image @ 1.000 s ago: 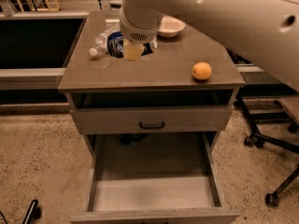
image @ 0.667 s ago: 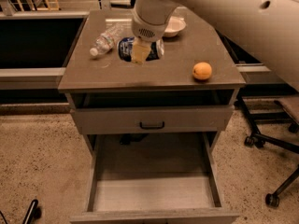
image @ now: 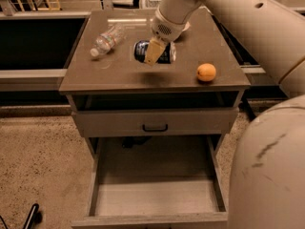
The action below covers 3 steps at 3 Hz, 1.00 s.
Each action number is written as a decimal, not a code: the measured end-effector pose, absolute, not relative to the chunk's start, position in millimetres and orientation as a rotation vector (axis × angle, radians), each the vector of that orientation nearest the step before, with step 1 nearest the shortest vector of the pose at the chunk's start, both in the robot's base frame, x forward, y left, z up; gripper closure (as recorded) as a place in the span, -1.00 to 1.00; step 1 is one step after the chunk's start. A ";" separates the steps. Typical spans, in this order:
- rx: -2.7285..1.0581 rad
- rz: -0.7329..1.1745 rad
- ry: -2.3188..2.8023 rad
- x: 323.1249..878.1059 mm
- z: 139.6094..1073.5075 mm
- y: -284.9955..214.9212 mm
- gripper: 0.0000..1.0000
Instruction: Pick pepsi can from middle drawer and place on counter
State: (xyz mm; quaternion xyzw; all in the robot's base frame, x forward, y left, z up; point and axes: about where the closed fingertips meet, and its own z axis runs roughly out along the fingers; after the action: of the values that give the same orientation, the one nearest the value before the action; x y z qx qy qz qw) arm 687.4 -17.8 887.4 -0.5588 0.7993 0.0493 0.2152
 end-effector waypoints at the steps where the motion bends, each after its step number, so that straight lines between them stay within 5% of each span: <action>1: -1.507 0.160 2.160 706.2 859.8 -4.9 0.12; 3: -1.512 0.177 2.163 707.9 822.8 10.6 -0.81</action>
Offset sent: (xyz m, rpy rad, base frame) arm 0.0225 0.0401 -0.0960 0.0687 -0.0283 0.0025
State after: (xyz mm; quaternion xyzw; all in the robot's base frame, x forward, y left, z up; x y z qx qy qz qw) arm 707.9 10.6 822.8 -0.5542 0.7926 0.0649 0.2457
